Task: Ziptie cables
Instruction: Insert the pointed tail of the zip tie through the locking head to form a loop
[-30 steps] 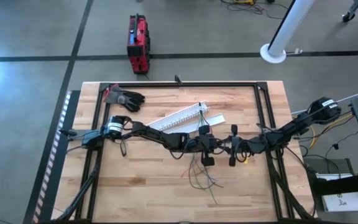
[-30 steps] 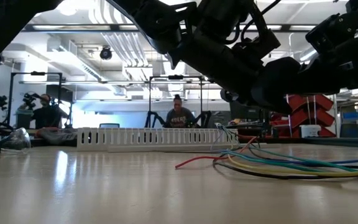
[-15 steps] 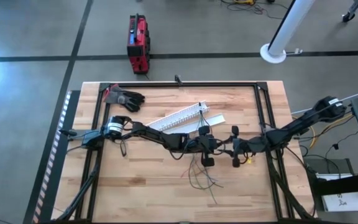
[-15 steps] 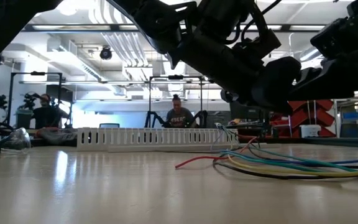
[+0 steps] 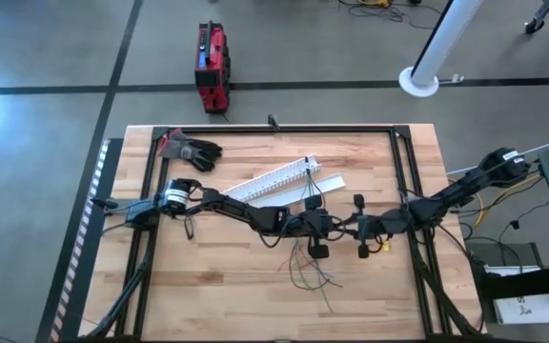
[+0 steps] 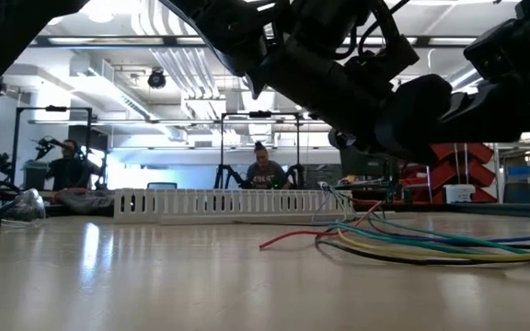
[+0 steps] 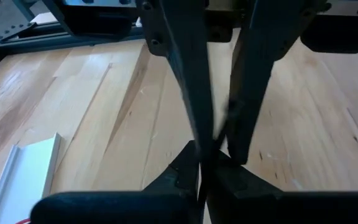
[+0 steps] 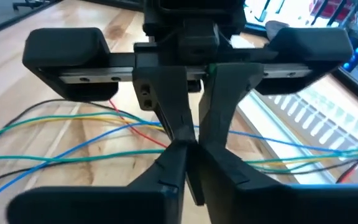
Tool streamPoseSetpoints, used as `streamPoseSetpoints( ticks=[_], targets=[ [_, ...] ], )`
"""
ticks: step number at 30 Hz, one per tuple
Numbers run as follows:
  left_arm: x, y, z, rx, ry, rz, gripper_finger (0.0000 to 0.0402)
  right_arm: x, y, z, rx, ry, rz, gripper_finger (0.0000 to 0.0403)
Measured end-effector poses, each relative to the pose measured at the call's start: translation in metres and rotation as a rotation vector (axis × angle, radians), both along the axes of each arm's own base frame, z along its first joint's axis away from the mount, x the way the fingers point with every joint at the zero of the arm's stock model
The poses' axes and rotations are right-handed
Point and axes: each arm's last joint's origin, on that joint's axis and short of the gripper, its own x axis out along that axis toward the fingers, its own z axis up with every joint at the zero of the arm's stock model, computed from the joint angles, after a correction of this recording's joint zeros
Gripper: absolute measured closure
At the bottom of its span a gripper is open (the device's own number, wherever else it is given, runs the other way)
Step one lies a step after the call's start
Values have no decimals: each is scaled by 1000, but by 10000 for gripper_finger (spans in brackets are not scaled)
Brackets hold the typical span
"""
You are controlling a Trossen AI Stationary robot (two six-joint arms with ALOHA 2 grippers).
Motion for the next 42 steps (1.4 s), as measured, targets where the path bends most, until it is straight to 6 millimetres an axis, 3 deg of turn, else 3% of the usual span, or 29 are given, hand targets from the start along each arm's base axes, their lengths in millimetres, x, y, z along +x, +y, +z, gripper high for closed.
streamPoseSetpoints(
  ticks=[5,23,37,42],
  targets=[
    [0,0,0,0,-3,1,401,2,1,0,-22,-20,8,400],
    [-5,-10,7,48,41,-43,397,5,3,-1,-48,-8,90,403],
    [-16,-23,18,15,99,-45,294,26,13,17,-155,69,173,403],
    [-16,-23,17,-11,111,-39,277,32,15,25,-177,64,175,403]
  ],
)
